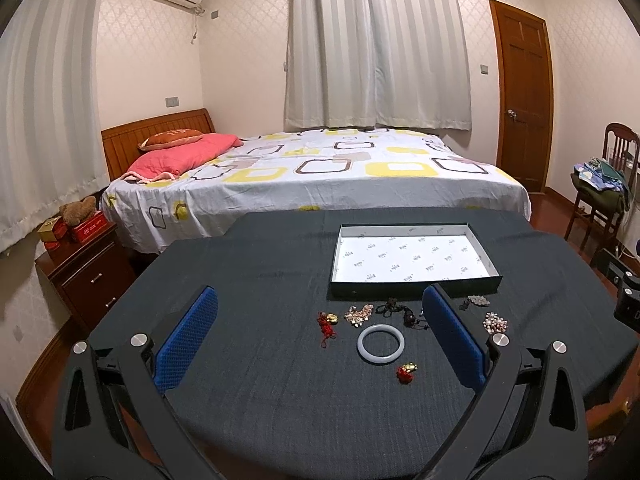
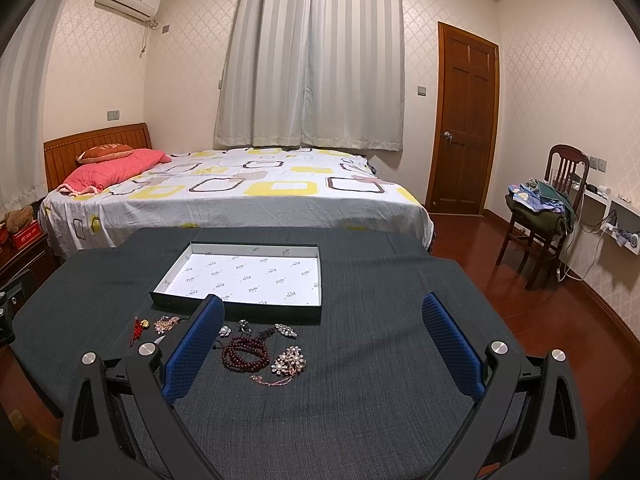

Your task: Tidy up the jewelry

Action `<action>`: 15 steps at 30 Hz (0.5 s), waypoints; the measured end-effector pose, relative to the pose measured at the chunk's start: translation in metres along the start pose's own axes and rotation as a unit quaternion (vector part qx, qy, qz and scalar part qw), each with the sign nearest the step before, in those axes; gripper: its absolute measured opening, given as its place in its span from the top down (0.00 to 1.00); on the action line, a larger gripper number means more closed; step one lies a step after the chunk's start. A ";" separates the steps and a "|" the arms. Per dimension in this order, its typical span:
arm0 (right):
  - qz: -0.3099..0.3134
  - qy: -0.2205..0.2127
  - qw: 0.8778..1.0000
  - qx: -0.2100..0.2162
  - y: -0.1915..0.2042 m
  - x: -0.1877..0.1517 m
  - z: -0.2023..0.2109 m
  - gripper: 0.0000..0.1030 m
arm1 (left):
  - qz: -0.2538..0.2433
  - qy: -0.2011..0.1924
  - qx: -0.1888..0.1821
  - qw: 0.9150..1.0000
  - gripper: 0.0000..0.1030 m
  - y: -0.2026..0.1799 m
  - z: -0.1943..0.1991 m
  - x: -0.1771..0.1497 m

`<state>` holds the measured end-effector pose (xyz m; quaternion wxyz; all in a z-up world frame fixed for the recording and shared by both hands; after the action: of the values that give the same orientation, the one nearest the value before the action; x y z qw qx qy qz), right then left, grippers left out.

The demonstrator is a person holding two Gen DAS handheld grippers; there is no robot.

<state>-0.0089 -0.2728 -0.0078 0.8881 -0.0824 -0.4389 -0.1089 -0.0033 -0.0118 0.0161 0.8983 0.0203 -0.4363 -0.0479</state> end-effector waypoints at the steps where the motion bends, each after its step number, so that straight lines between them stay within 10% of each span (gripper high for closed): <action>1: -0.001 -0.001 1.000 0.000 0.000 -0.001 -0.002 0.07 | 0.000 0.000 0.000 1.000 0.03 0.000 -0.001 -0.001; 15: 0.001 0.001 1.000 0.001 0.003 -0.006 -0.007 0.07 | 0.000 0.005 0.000 1.000 0.03 -0.002 -0.004 -0.006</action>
<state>-0.0064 -0.2704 -0.0172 0.8888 -0.0821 -0.4377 -0.1080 -0.0038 -0.0127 0.0092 0.9002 0.0211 -0.4322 -0.0478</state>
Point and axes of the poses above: each gripper's, at about its wrist camera, not at the fingertips, and z roughly against the way its jaws point, y to its left, x to its top, the point moved 1 cm from there along -z, roughly the way its jaws point, and after that the axes turned 12 degrees about y, right-handed, at the moved point
